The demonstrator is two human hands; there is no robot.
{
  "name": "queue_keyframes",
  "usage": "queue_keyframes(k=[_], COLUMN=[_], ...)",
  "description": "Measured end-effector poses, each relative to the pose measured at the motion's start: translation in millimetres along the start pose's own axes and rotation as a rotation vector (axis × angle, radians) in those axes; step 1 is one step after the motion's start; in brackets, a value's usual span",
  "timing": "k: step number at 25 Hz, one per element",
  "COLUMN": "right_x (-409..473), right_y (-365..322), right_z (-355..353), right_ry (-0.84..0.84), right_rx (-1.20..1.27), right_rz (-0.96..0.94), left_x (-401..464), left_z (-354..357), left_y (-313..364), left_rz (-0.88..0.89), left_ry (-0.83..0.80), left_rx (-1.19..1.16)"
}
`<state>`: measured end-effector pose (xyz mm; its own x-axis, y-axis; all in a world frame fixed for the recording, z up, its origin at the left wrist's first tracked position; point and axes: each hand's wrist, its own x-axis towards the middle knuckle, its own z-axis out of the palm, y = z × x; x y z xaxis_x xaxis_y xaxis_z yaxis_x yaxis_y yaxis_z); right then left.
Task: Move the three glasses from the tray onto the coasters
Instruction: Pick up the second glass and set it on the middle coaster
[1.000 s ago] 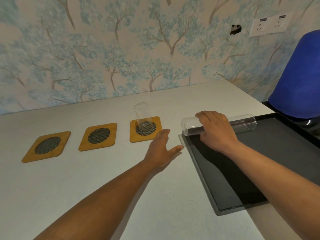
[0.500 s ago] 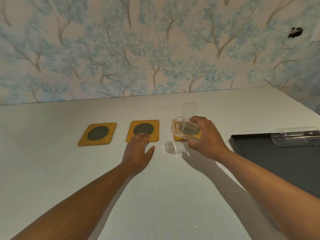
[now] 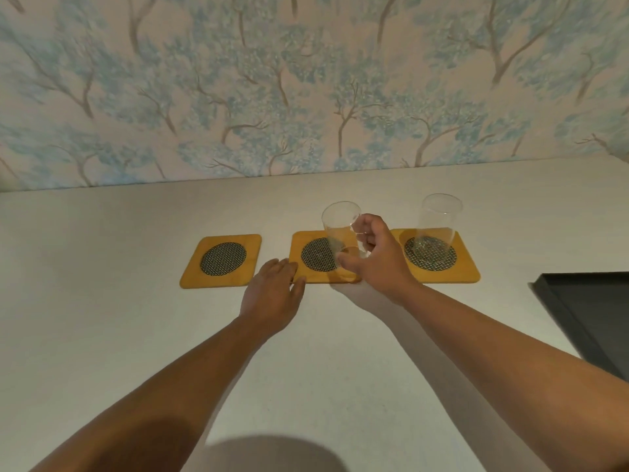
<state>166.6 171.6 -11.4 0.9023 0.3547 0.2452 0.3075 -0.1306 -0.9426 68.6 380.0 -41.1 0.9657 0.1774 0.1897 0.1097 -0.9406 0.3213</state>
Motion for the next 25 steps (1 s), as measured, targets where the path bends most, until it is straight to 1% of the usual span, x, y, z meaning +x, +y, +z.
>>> queue_keyframes(k=[2,6,11,25], right_x=[14.0,32.1,39.0,36.1], right_y=[7.1,17.9,28.3,37.6], right_z=[10.8,27.8,38.0,44.7], right_ry=[-0.018,-0.023,-0.026,0.009], right_rx=[0.045,0.026,-0.009,0.010], right_rz=[0.022,0.020,0.020,0.028], left_x=[-2.2,-1.4,0.1,-0.9], left_z=[6.3,10.6,13.4,13.2], left_y=[-4.1,-9.1,-12.0,-11.6], left_rz=[-0.010,-0.048,-0.062,-0.064], left_ry=[0.030,0.068,0.063,0.071], left_rx=[-0.021,-0.057,-0.077,-0.085])
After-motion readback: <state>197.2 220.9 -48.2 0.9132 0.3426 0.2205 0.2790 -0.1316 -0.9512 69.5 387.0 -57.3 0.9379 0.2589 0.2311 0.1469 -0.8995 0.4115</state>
